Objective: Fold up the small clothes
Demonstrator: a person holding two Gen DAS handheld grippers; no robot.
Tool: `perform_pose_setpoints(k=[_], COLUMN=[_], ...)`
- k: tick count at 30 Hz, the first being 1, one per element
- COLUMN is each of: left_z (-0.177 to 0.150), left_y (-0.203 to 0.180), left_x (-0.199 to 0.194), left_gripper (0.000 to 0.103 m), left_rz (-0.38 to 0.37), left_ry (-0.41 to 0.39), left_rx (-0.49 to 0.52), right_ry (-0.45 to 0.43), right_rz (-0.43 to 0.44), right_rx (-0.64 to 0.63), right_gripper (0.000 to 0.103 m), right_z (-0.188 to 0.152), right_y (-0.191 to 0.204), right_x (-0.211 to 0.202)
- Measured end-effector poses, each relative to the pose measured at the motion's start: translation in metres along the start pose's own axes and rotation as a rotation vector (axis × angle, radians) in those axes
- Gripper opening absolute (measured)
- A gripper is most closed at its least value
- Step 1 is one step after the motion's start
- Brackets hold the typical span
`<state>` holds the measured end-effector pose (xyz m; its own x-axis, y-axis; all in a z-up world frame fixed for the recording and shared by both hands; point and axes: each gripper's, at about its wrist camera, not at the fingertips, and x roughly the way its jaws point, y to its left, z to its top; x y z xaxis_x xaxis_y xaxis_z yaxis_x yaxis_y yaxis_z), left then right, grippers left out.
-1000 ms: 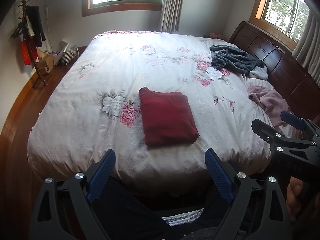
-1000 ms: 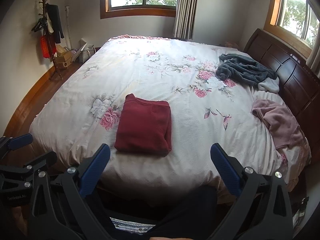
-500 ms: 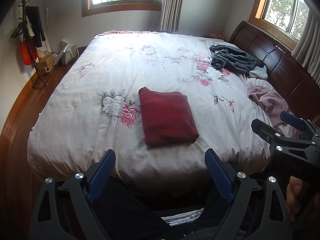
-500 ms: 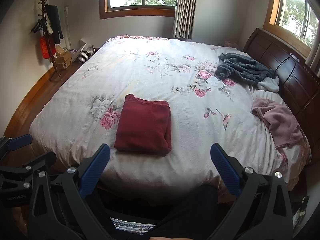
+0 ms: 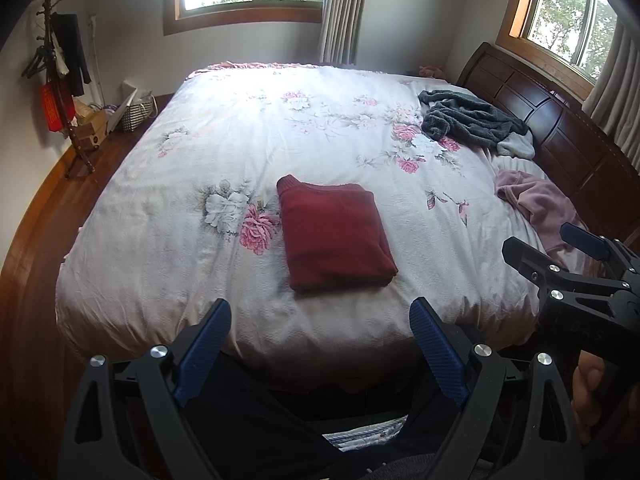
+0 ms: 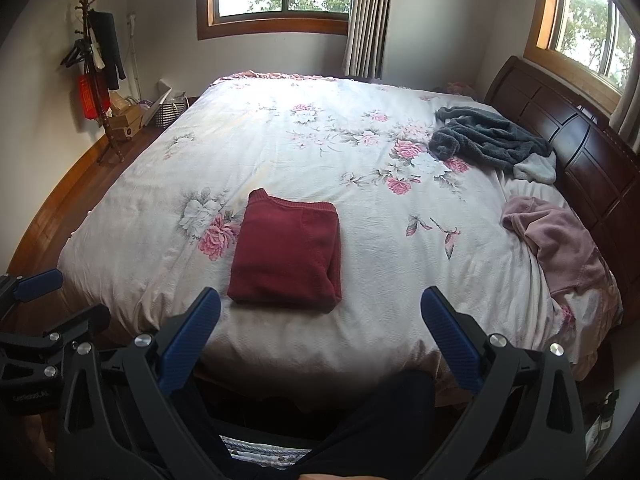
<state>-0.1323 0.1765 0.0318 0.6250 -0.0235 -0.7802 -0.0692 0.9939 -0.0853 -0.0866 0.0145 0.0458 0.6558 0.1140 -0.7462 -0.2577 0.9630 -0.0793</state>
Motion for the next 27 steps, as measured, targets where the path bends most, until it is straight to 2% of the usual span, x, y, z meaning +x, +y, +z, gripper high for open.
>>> perform_pose_setpoints(k=[27], left_z=[-0.0022], left_y=[-0.0026], left_x=[-0.0002], left_gripper=[0.091], left_rz=[0.003], left_ry=[0.003], left_rx=[0.000], right_ry=[0.000], right_rz=[0.001], right_rx=[0.001], right_gripper=[0.100], right_z=[-0.0006], right_y=[-0.0006], right_x=[0.0002])
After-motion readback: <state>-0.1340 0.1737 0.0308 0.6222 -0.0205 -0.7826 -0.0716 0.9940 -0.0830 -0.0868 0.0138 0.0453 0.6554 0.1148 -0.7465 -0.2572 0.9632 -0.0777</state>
